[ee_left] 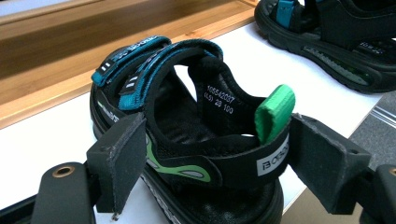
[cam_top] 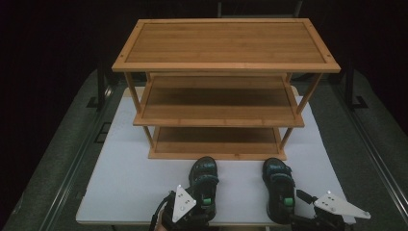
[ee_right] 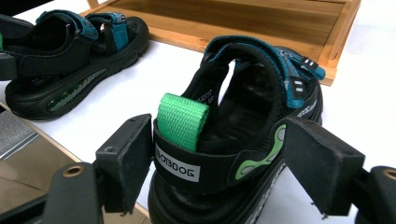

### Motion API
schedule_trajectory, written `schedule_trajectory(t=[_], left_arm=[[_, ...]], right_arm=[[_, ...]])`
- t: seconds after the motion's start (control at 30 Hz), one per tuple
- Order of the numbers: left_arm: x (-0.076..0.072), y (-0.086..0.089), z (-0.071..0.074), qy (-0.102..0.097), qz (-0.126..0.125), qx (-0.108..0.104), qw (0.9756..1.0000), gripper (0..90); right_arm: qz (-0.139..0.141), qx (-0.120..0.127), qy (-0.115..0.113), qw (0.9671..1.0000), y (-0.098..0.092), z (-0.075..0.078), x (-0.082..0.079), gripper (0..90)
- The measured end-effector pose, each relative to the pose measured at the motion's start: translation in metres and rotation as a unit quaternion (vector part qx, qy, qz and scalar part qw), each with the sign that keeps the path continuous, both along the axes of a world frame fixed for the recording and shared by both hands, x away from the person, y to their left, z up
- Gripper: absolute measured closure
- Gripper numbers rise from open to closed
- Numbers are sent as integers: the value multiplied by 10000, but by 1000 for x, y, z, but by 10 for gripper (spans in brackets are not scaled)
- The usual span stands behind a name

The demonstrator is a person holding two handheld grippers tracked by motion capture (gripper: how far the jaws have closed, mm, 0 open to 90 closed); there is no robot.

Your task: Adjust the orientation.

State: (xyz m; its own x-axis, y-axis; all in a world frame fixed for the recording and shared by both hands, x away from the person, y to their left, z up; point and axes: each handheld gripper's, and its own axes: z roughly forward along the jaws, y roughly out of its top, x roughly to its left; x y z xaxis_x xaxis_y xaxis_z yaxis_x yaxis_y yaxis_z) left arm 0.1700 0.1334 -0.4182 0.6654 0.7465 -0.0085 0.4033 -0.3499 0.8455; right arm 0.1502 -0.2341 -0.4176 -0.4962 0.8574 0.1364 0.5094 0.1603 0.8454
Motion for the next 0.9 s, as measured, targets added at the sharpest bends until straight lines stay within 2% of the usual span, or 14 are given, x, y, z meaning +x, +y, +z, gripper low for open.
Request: schedule_trajectory(t=[0.3, 0.4, 0.67, 0.9], left_arm=[[0, 4, 1, 42, -86, -55, 9999, 227], [1, 6, 3, 62, -139, -122, 9998, 246], [5, 11, 3, 164, -220, -325, 9991, 317], [4, 10, 3, 163, -254, -289, 9991, 341]], right_arm=[[51, 56, 15, 10000, 1, -1, 0, 264], [75, 99, -34, 9999, -2, 0, 0, 288], [97, 61, 34, 9999, 0, -1, 1, 326], [66, 66, 62, 9999, -1, -1, 0, 342]])
